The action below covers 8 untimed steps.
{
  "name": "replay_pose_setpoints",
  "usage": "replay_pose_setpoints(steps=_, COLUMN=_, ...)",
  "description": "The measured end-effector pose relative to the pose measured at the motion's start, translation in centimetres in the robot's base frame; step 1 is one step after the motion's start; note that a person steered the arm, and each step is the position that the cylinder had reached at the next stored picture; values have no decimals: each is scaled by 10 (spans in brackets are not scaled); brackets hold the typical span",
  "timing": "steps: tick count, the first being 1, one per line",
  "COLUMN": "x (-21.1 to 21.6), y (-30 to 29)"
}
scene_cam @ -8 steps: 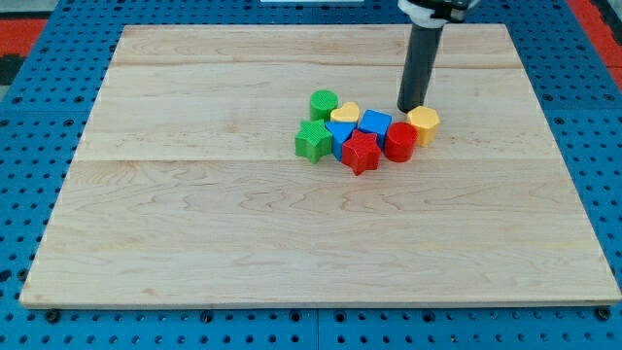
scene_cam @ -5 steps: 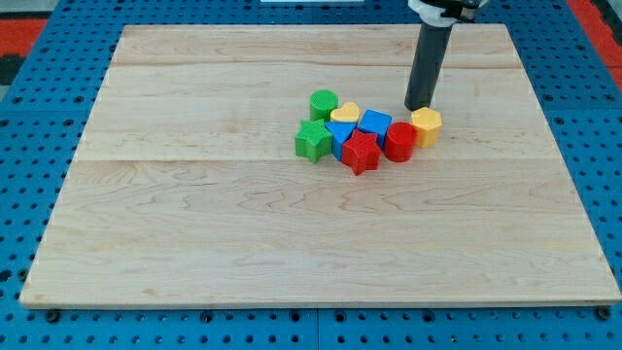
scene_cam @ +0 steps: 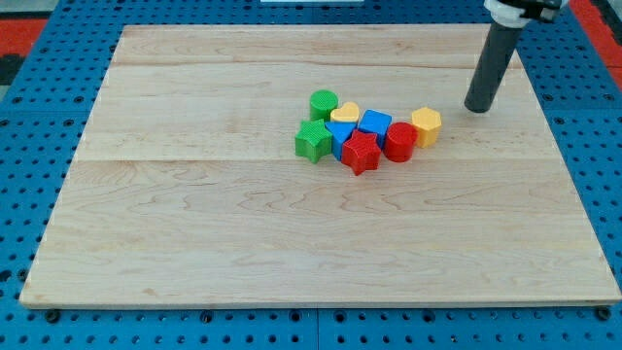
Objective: Move the group of blocks left a bit
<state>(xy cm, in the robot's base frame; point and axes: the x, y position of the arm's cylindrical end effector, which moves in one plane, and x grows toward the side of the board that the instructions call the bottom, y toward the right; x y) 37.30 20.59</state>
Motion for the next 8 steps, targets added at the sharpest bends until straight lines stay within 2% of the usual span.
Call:
replay_pose_setpoints(steps=1, x=32, y=-8)
replay_pose_setpoints(steps=3, x=20, y=-108)
replay_pose_setpoints(steps=4, x=14, y=-111)
replay_pose_setpoints(steps=5, x=27, y=-82)
replay_pose_setpoints(steps=6, x=50, y=-94)
replay_pose_setpoints(steps=7, x=50, y=-105)
replay_pose_setpoints(steps=8, x=50, y=-83)
